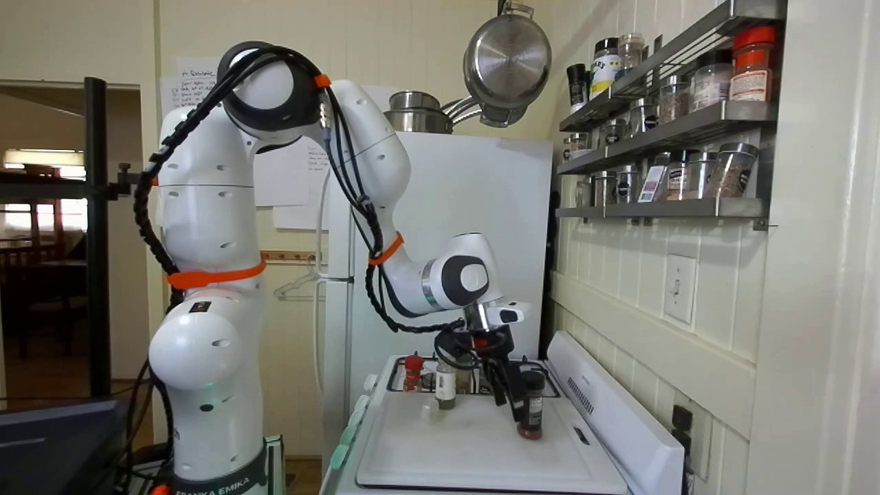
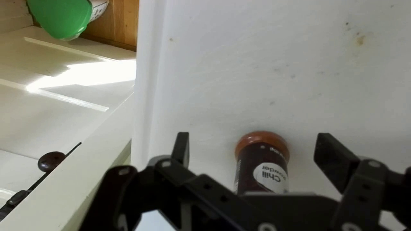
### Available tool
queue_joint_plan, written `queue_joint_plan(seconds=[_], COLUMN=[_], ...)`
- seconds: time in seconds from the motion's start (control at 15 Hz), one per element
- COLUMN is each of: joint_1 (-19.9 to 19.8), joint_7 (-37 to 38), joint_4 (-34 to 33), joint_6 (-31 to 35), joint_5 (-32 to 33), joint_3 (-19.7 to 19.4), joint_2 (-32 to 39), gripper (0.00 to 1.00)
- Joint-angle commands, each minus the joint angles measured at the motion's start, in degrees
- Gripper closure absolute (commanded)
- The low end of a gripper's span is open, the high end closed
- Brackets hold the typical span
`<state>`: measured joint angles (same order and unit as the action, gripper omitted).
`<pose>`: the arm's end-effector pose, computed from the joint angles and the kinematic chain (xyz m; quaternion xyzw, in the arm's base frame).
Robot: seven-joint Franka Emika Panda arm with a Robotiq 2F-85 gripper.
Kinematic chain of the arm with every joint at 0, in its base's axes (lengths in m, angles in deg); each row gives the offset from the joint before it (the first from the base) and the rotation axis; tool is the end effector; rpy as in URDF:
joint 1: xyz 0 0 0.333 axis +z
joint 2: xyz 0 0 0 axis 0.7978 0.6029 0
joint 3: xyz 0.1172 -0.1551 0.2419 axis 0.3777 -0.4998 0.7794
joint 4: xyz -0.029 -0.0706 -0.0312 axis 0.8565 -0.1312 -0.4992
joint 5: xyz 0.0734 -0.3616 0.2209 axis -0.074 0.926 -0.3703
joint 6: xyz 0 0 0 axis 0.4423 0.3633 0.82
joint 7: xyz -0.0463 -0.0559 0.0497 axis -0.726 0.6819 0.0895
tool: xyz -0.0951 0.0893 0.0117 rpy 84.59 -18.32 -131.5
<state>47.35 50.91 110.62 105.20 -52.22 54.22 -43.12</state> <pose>0.4727 -0.0220 0.2328 0.9827 -0.0844 0.1139 0.1192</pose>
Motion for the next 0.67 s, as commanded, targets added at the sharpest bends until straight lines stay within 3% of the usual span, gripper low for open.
queue_joint_plan(seconds=[0.0, 0.6], joint_1=[-1.59, -5.33], joint_7=[7.96, 26.04], joint_4=[2.99, 2.32], joint_6=[5.04, 9.56], joint_5=[7.61, 30.19], joint_3=[-0.09, -0.11], joint_2=[-1.12, -1.49], gripper=[0.0, 0.0])
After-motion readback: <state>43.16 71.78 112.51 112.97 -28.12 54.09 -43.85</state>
